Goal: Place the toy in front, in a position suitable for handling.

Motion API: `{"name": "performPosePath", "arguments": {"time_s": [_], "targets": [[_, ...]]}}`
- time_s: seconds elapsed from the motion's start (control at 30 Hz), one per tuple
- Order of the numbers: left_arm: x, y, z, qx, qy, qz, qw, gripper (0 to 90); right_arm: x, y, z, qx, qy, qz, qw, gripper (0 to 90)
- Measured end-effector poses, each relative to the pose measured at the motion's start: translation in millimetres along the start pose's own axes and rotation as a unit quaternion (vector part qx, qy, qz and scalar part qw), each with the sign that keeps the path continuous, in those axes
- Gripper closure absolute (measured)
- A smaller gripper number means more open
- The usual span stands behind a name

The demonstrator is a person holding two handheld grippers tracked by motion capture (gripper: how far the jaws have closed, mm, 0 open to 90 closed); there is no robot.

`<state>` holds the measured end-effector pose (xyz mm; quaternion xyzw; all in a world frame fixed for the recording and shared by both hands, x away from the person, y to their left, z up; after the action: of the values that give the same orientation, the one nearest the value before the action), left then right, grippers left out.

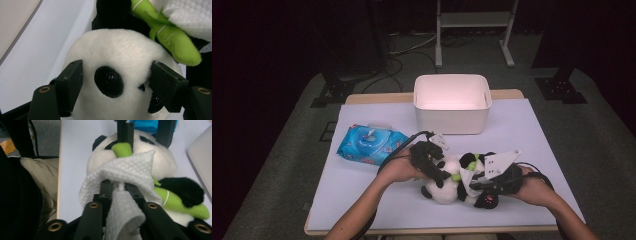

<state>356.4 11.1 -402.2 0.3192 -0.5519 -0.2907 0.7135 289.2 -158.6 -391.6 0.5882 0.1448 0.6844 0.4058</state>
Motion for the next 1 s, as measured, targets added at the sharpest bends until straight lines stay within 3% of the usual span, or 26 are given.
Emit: {"name": "performPosePath", "arguments": {"time_s": [0.2,0.3,0.33,0.5,0.67,1.0], "targets": [[-0.4,-0.1,-0.1,0.002,-0.003,-0.004,1.0,29.1,10.0,-8.6,0.4,-0.016,0.007,-0.001,0.9998,69.2],[-2.2,0.3,-1.8,0.0,0.001,0.0,1.0,29.1,12.6,-12.3,1.4,-0.024,0.011,-0.003,0.9997,70.5],[-2.5,0.4,-1.7,-0.002,0.001,0.002,1.0,29.1,12.2,-12.8,1.8,-0.025,0.01,-0.002,0.9996,74.7],[-3.3,2.8,-1.4,-0.007,0.002,0.007,0.9999,28.0,2.9,-13.0,5.5,-0.022,-0.003,-0.003,0.9998,82.7],[-5.7,11.0,-0.8,0.0,0.005,0.008,1.0,20.8,-5.7,-10.4,7.2,-0.019,-0.017,-0.006,0.9997,83.4],[-23.1,16.7,4.5,-0.021,-0.001,0.003,0.9998,19.7,-17.0,-0.1,8.0,-0.023,-0.022,-0.018,0.9994,83.4]]}}
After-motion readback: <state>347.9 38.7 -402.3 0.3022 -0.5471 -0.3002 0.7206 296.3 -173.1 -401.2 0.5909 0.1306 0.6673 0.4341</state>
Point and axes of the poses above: each handheld gripper's, and its own axes: y roughly backward along the jaws, x roughly out of its top, z roughly to its right, the point moved 5 cm from there along -y, roughly forward along the jaws, and after that the axes turned 10 degrees about -x, right-handed, at the moved point
